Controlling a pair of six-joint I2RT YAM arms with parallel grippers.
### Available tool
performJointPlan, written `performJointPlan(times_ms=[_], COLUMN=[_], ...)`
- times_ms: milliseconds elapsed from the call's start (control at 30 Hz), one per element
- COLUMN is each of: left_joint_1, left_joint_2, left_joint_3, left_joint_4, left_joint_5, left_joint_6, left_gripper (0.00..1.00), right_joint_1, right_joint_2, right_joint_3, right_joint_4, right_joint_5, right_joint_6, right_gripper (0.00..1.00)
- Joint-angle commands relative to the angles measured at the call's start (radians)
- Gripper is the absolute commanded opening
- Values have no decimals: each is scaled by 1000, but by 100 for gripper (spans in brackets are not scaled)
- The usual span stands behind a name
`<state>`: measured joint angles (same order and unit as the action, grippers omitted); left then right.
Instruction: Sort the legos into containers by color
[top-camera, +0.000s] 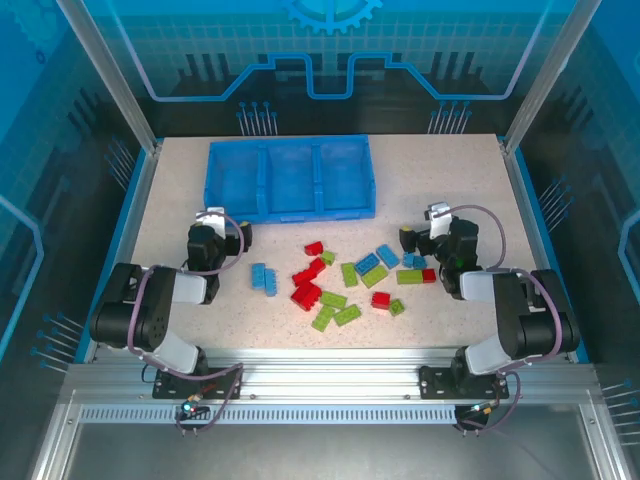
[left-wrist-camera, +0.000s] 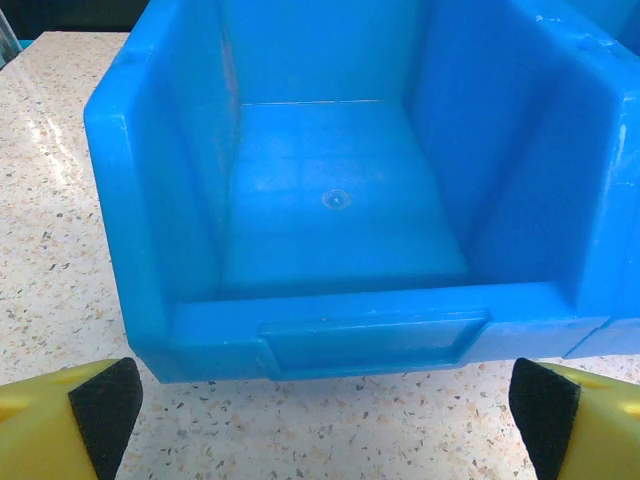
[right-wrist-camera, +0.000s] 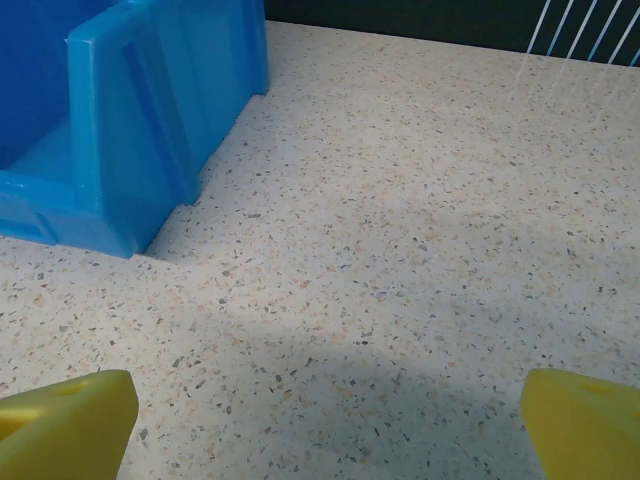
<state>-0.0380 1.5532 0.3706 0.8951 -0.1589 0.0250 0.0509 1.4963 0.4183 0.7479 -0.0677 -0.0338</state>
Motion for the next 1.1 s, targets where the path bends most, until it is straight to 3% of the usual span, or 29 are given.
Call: performJointPlan(times_ms=[0,567,633,733,833,1067], left_joint_1=[7,7,6,6,-4,-116], left_joint_2=[-8,-11,-59,-183,-241,-365], left_joint_3=[16,18,48,230,374,335], left_joint_4=[4,1,-88,-563,-882,-1024], left_joint_5=[19,12,-48,-177,-172,-161], left_joint_6=[-16,-17,-34,-157,-272,-419], left_gripper=[99,99,99,99,99,99], right_joint_1=[-16,-16,-13,-17,6,224], right_joint_2=[2,-2,-52,-104,-129,-85], right_joint_3=[18,24,116,337,455,642], right_joint_4=[-11,-21,-230,-662,-873,-1217], right_joint_5=[17,28,73,48,6,-33], right_joint_6=[11,12,36,64,114,84], right_gripper=[100,100,100,93,92,92])
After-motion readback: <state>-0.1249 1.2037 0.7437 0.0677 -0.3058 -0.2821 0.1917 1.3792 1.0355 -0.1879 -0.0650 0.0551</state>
